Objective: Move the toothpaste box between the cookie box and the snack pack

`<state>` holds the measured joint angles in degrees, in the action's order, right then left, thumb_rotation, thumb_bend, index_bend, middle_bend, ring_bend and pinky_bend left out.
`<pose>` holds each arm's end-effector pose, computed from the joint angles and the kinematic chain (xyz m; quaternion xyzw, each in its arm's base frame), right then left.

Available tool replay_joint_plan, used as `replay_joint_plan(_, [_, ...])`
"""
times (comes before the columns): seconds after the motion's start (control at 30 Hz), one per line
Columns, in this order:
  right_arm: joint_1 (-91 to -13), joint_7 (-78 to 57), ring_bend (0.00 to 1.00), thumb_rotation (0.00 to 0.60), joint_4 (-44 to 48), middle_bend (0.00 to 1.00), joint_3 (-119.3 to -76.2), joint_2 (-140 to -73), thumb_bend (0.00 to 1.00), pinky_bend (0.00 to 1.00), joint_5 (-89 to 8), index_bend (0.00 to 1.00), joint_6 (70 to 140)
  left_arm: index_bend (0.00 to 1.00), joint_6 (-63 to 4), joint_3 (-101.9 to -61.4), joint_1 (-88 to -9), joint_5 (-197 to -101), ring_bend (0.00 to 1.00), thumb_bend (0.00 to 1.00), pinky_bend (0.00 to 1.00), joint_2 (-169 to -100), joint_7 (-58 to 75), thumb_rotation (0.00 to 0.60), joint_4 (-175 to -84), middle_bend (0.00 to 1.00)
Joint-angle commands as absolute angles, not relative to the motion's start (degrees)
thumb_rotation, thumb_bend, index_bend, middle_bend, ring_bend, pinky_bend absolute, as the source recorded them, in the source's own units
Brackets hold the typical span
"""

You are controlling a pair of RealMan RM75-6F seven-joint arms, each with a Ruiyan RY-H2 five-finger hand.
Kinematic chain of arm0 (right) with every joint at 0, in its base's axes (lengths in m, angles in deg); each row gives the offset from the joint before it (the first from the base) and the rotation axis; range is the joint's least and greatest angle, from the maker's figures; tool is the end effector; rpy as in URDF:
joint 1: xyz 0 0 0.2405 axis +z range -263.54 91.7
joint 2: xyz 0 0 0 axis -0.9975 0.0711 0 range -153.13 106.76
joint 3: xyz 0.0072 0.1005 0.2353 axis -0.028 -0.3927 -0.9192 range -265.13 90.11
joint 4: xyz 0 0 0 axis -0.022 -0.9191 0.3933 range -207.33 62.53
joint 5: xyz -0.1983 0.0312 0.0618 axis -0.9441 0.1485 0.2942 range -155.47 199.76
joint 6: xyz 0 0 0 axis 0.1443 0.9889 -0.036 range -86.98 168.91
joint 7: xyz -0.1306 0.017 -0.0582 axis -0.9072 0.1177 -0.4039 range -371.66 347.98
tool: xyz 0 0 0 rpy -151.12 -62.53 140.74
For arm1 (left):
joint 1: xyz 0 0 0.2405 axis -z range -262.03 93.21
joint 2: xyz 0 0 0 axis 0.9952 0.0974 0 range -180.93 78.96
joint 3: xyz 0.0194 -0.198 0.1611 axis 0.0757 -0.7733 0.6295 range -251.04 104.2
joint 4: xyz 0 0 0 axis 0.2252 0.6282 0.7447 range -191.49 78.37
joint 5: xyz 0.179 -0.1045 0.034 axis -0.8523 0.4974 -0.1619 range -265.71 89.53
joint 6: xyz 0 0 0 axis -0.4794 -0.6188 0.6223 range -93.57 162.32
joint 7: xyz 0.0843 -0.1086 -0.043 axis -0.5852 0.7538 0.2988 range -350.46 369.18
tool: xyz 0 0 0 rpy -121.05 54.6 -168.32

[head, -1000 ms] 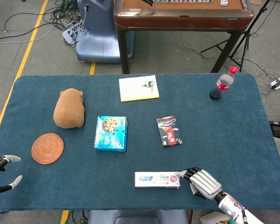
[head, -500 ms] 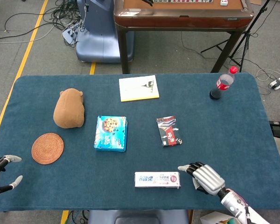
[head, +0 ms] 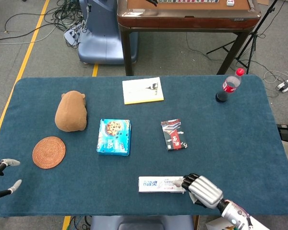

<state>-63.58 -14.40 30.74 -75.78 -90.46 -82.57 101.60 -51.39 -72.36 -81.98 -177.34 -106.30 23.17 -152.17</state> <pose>-0.2148 -0.1583 0.0397 0.8273 -0.3881 0.3251 0.2433 -0.3147 0.1530 0.1921 -0.5791 -0.4486 -0.4084 0.5446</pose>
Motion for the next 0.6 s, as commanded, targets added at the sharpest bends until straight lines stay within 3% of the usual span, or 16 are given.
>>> replay_joint_plan(0.03, [-63.9,-16.9,0.22,0.6,30.0,0.32,-75.1,-90.6,1.0,0.25,-85.0,0.24,103.3,0.35,-51.4,-72.4,-82.0,-177.3,0.33,0.27,0.46,-106.3,23.2,0.6,-152.1,0.34])
replay_joint_plan(0.17, [-64.7,-21.1,0.33,0.6,29.8,0.42,-75.1,-90.9,1.0,0.34,-86.0,0.29,104.4,0.35,-51.4,-72.3,-82.0,-177.4,0.33,0.27,0.46,-106.3,23.1,0.6,-152.1,0.34])
replay_joint_plan(0.37, [-65.2,-27.8,0.73,0.6,31.5,0.81,-75.3,-90.2,1.0,0.74,-85.4,0.31,103.1,0.35,-51.3,-72.3,-82.0,-177.5,0.33,0.27,0.46,-106.4,22.8,0.6,-152.2,0.34])
replay_joint_plan(0.47, [-65.2,-30.4,0.88,0.6,32.3,0.95,-75.4,-90.2,1.0,0.87,-84.6,0.31,101.8,0.35,-51.2,-72.3,-81.9,-177.4,0.33,0.27,0.46,-106.4,22.8,0.6,-152.2,0.34])
replay_joint_plan(0.6, [-65.1,-33.8,0.99,0.6,32.6,1.0,-75.5,-90.8,1.0,0.96,-85.2,0.31,101.0,0.35,-51.2,-72.4,-82.0,-177.3,0.33,0.27,0.46,-106.4,23.0,0.6,-152.1,0.34])
